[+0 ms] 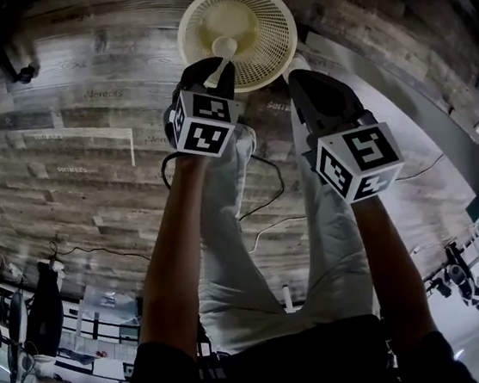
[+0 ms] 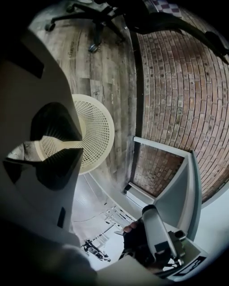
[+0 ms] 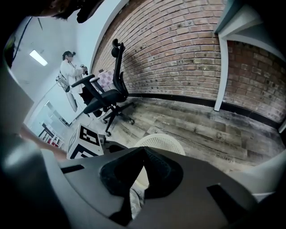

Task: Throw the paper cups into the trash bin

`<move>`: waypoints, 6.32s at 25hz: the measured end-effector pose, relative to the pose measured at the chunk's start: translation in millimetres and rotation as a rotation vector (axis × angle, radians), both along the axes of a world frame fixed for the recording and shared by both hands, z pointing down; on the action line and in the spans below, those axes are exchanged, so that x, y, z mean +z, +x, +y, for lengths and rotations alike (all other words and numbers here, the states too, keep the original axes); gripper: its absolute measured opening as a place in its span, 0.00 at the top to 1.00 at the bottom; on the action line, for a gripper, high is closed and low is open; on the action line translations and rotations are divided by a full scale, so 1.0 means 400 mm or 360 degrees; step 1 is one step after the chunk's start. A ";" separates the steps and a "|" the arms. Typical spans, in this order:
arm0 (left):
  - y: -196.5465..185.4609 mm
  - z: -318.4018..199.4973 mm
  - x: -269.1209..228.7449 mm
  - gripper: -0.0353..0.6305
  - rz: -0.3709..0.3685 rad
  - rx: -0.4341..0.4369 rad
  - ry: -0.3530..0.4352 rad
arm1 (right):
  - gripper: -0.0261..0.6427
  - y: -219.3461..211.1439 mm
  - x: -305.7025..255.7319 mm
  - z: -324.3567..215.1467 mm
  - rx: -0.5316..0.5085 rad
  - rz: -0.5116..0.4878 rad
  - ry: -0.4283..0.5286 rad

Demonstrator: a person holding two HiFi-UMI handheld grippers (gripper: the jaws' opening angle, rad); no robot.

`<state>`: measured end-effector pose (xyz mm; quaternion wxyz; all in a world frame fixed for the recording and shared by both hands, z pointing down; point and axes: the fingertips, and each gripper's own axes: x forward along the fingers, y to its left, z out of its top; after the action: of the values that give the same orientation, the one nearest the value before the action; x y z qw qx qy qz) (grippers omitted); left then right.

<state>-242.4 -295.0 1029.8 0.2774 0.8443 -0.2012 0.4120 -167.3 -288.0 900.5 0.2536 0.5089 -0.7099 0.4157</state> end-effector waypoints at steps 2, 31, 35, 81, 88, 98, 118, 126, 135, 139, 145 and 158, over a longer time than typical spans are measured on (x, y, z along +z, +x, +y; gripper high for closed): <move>-0.012 -0.001 -0.027 0.88 0.0019 -0.0015 0.0015 | 0.95 -0.003 -0.017 -0.006 -0.0011 0.0003 0.0005; -0.059 -0.059 -0.740 0.93 0.0363 -0.0336 0.0382 | 0.95 -0.037 -0.531 -0.077 -0.0142 -0.0032 0.0319; -0.074 -0.064 -0.838 0.93 0.0409 -0.0404 0.0408 | 0.95 -0.059 -0.630 -0.109 -0.0174 -0.0034 0.0410; -0.205 0.017 -1.606 0.93 0.0975 -0.0471 0.0954 | 0.96 -0.347 -1.293 0.000 -0.0357 -0.0163 0.1002; -0.164 0.035 -1.620 0.93 0.0969 -0.0461 0.0967 | 0.95 -0.322 -1.304 0.013 -0.0353 -0.0196 0.1022; -0.094 0.107 -1.696 0.93 0.0947 -0.0438 0.1079 | 0.96 -0.250 -1.381 0.070 -0.0367 -0.0248 0.1129; 0.041 0.325 -1.791 0.93 0.0977 -0.0512 0.1222 | 0.96 -0.109 -1.478 0.289 -0.0381 -0.0342 0.1280; 0.079 0.433 -1.830 0.94 0.0939 -0.0517 0.1294 | 0.96 -0.072 -1.518 0.397 -0.0413 -0.0357 0.1350; 0.124 0.555 -1.848 0.94 0.0924 -0.0524 0.1321 | 0.96 -0.027 -1.533 0.516 -0.0428 -0.0400 0.1369; 0.138 0.600 -1.850 0.94 0.0923 -0.0531 0.1329 | 0.96 -0.013 -1.535 0.561 -0.0438 -0.0414 0.1380; 0.169 0.658 -1.844 0.94 0.0898 -0.0543 0.1334 | 0.96 0.017 -1.528 0.619 -0.0457 -0.0420 0.1377; 0.234 0.727 -1.847 0.94 0.0870 -0.0577 0.1320 | 0.96 0.083 -1.530 0.687 -0.0458 -0.0414 0.1366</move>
<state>-148.8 -4.4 290.9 0.0291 0.9114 -0.4104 0.0081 -134.3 -13.0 288.4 -0.0159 0.4079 -0.9068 0.1055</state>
